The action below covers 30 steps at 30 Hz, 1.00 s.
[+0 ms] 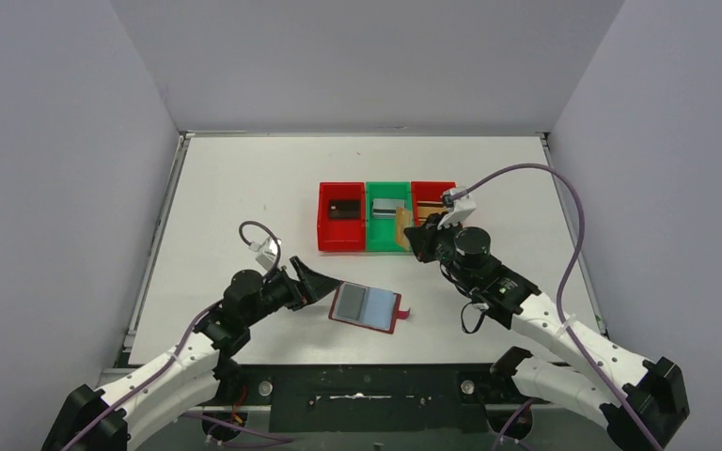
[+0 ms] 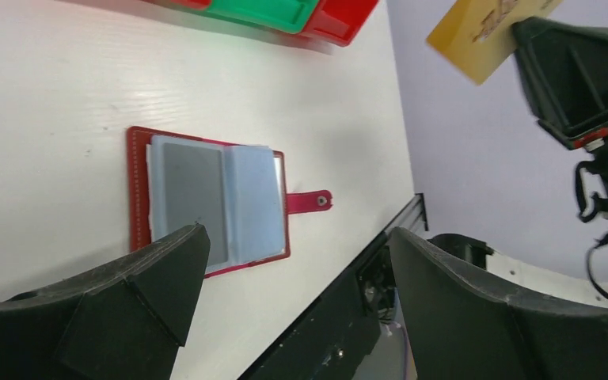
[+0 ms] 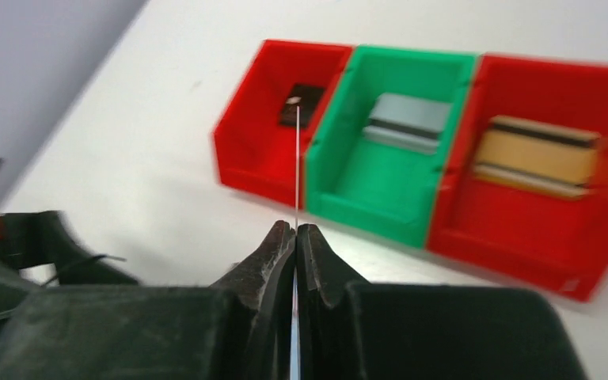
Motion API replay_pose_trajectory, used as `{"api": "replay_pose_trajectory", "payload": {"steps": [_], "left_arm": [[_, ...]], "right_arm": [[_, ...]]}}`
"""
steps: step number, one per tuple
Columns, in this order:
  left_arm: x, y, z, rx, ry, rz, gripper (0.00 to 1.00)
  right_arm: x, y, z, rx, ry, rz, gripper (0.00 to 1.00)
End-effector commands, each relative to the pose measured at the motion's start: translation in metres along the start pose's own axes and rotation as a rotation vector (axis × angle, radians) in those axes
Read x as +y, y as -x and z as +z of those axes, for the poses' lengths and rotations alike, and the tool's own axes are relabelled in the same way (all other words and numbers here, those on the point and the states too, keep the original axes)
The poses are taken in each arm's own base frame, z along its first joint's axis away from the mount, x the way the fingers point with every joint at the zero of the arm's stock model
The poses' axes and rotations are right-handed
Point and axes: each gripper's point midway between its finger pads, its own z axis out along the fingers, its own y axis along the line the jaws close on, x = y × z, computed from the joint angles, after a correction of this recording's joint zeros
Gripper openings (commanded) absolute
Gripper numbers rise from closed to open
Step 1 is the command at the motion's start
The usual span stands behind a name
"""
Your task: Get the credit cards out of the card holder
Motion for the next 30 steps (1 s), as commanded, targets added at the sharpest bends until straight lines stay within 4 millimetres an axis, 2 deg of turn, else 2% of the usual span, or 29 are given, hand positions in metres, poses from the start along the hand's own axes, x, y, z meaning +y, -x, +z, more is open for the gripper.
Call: {"api": "replay_pose_trajectory", "payload": {"steps": [1,6,11,14,17,20,23,27,30], "left_arm": [[0.01,0.014,-0.004,-0.016,0.14,0.101,0.86],[0.014,0.024,-0.011,-0.017,0.233,0.166,0.87],[0.013,0.035,-0.018,-0.029,0.292,0.218,0.87],[0.012,0.04,-0.021,-0.027,0.325,0.241,0.88],[0.007,0.046,-0.022,-0.023,0.34,0.275,0.88],[0.002,0.053,-0.024,-0.016,0.366,0.319,0.89],[0.004,0.058,-0.027,-0.006,0.413,0.36,0.9],[0.01,0.063,-0.032,-0.005,0.462,0.398,0.91],[-0.005,0.063,-0.033,-0.007,0.409,0.388,0.92]], "right_arm": [[-0.061,0.032,-0.015,-0.01,-0.284,-0.493,0.0],[-0.07,0.036,-0.01,0.087,-0.289,-0.832,0.0],[-0.088,0.047,-0.001,0.193,-0.383,-1.055,0.0],[-0.096,0.045,0.004,0.265,-0.372,-1.185,0.0],[-0.102,0.039,0.012,0.298,-0.294,-1.272,0.0],[-0.116,0.042,0.017,0.313,-0.253,-1.325,0.0],[-0.127,0.04,0.023,0.35,-0.161,-1.4,0.0],[-0.13,0.033,0.03,0.385,-0.048,-1.448,0.0],[-0.129,0.032,0.041,0.377,-0.007,-1.474,0.0]]}}
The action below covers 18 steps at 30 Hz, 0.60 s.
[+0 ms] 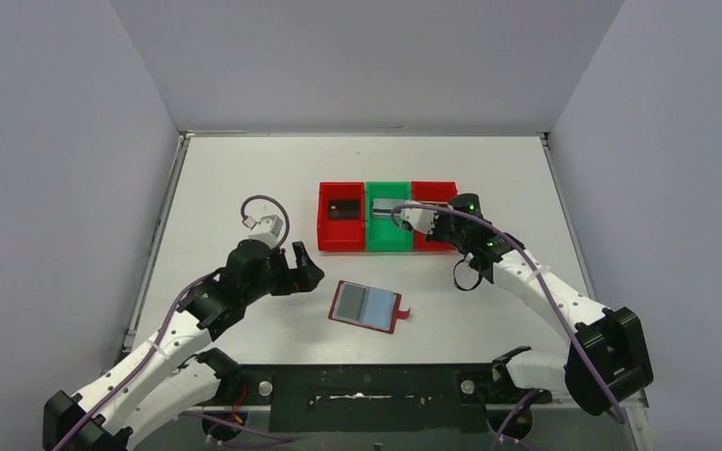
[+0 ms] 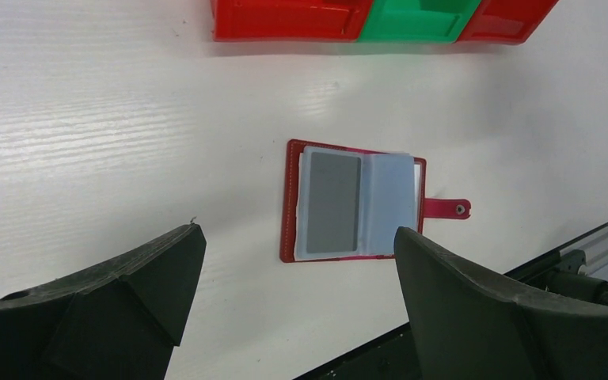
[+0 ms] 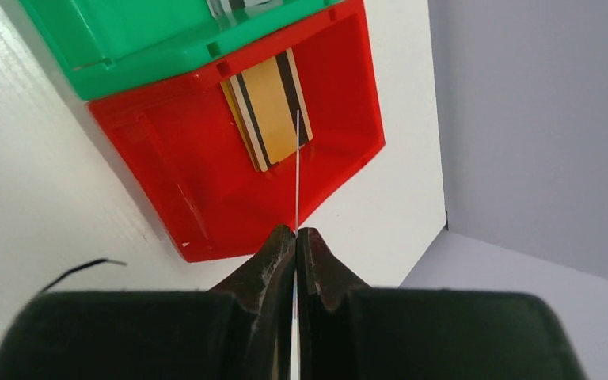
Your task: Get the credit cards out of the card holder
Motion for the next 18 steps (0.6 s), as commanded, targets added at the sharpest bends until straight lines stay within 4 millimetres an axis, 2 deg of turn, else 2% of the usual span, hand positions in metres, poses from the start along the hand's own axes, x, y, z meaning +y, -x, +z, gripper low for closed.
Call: {"api": "replay_pose_trajectory", "payload": {"steps": [1,3,5,8,12,18], "left_arm": [[-0.02,0.024,-0.018,-0.05,-0.062,0.027,0.92],[-0.032,0.034,-0.027,-0.079,-0.113,0.037,0.92],[-0.027,0.034,-0.029,-0.089,-0.102,0.073,0.92],[-0.006,0.034,-0.029,-0.091,0.009,0.092,0.92],[-0.015,0.038,-0.033,-0.129,-0.053,0.102,0.92],[-0.015,0.043,-0.046,-0.179,-0.064,0.066,0.92]], "right_arm": [[-0.022,0.031,0.009,-0.129,-0.004,-0.118,0.0],[-0.027,0.031,0.015,-0.118,-0.011,-0.143,0.0],[-0.03,0.026,0.022,-0.092,-0.013,-0.161,0.0],[-0.033,0.024,0.031,-0.092,-0.004,-0.186,0.0],[-0.041,0.021,0.042,-0.09,-0.035,-0.203,0.0],[-0.041,0.009,0.067,-0.081,-0.064,-0.204,0.0]]}}
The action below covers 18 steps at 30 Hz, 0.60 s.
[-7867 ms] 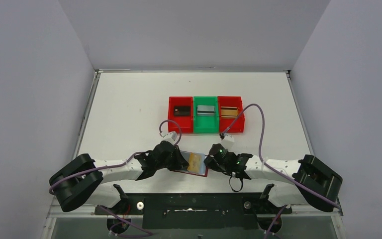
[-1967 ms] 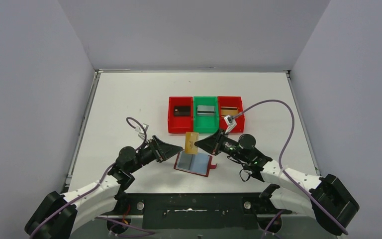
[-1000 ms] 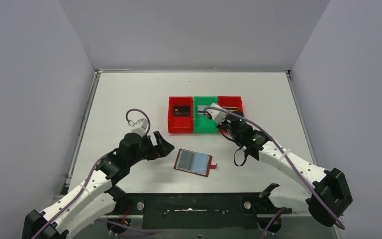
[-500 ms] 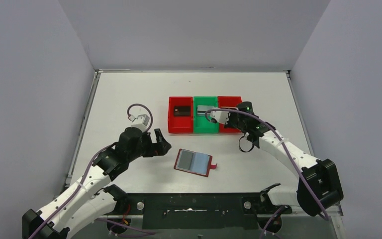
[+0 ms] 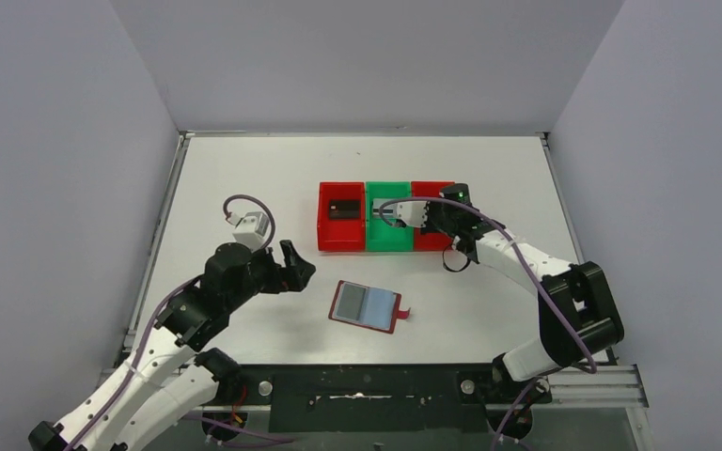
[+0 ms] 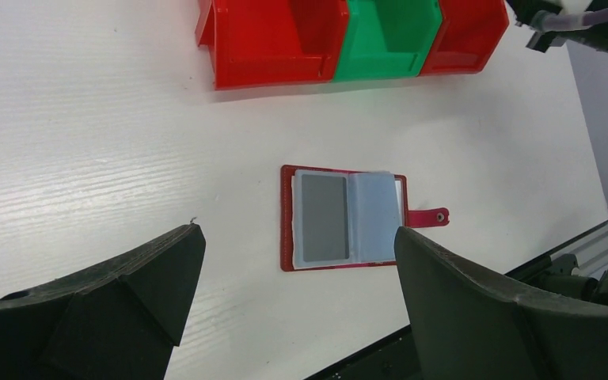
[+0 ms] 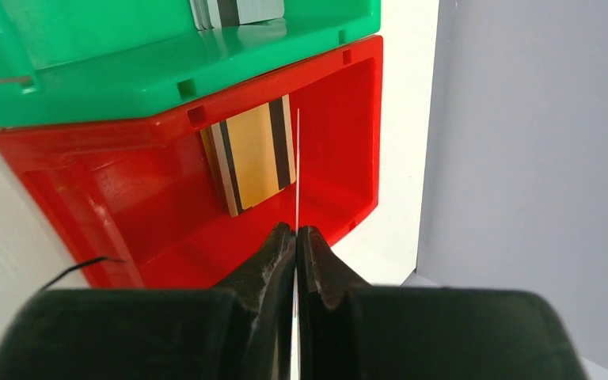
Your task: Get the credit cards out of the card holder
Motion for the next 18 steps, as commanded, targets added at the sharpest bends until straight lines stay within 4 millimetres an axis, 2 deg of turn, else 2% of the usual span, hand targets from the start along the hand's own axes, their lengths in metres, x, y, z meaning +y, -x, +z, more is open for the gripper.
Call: {"api": "replay_pose_trajectory", "payload": {"steps": [1,5,18], "left_arm": [[-0.006,0.024,-0.016,-0.116,-0.03,-0.011,0.92],[0.0,0.03,-0.023,-0.158,-0.003,-0.024,0.93],[0.004,0.023,-0.015,-0.12,0.023,-0.022,0.93]], "right_arm": [[-0.038,0.008,0.009,-0.048,-0.135,-0.024,0.0],[-0.043,0.008,0.02,-0.043,-0.141,-0.026,0.0],[-0.04,-0.004,0.049,-0.003,-0.139,-0.007,0.0]]}}
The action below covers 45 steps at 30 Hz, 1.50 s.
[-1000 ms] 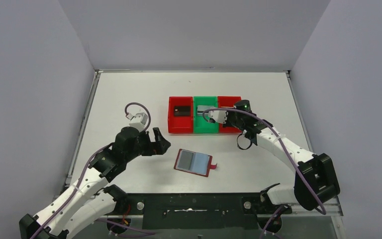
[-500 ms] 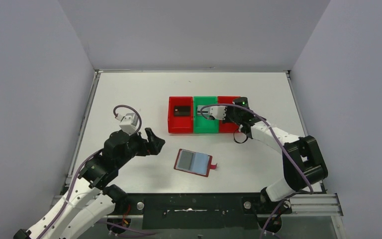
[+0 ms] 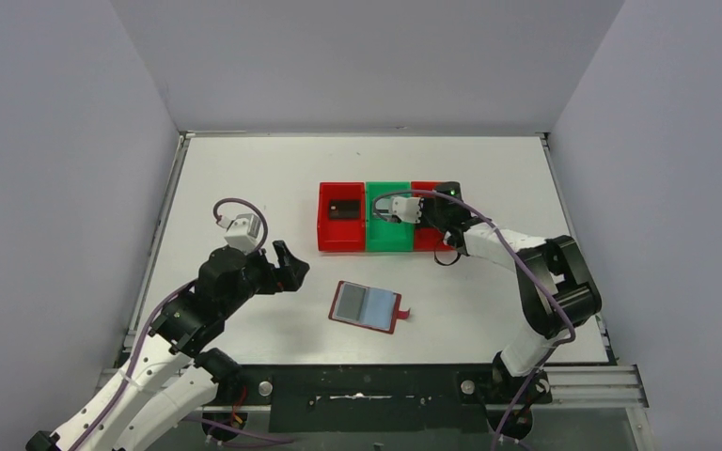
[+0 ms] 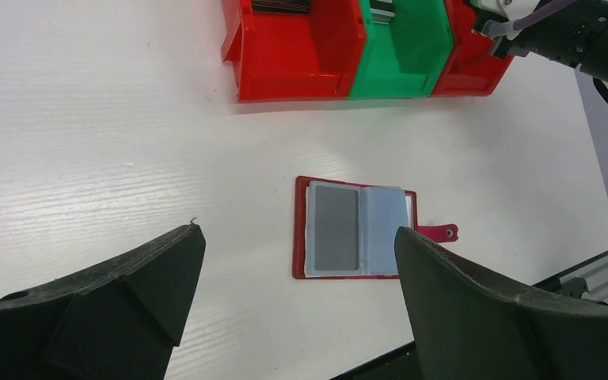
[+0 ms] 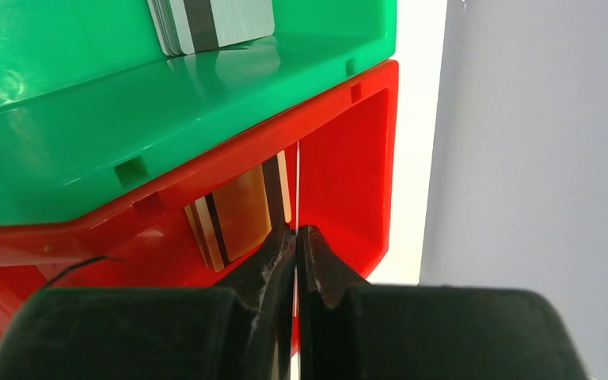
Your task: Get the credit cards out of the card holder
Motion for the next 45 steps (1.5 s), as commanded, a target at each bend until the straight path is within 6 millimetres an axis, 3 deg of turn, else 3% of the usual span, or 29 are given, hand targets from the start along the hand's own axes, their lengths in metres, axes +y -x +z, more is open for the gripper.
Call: {"api": "replay_pose_trajectory", "payload": {"steps": [1,23,29,38,40,45], "left_arm": [[-0.005,0.014,-0.003,-0.05,-0.011,-0.014,0.92],[-0.008,0.009,0.001,-0.022,-0.026,-0.006,0.92],[-0.009,0.009,0.001,-0.02,-0.031,-0.005,0.92],[-0.011,0.008,0.003,-0.01,-0.043,-0.002,0.92],[-0.006,-0.001,0.006,0.013,-0.032,0.001,0.92],[-0.007,-0.003,0.007,0.022,-0.032,0.003,0.92]], "right_arm": [[-0.038,0.006,0.001,-0.017,-0.11,0.004,0.0],[-0.021,-0.007,0.019,-0.015,-0.074,0.087,0.13],[-0.021,-0.006,0.016,-0.029,-0.067,0.101,0.23],[-0.031,0.001,-0.006,-0.077,-0.073,0.156,0.35],[-0.037,0.005,-0.015,-0.091,-0.094,0.18,0.37],[-0.062,0.02,-0.048,-0.165,-0.206,0.284,0.44]]}}
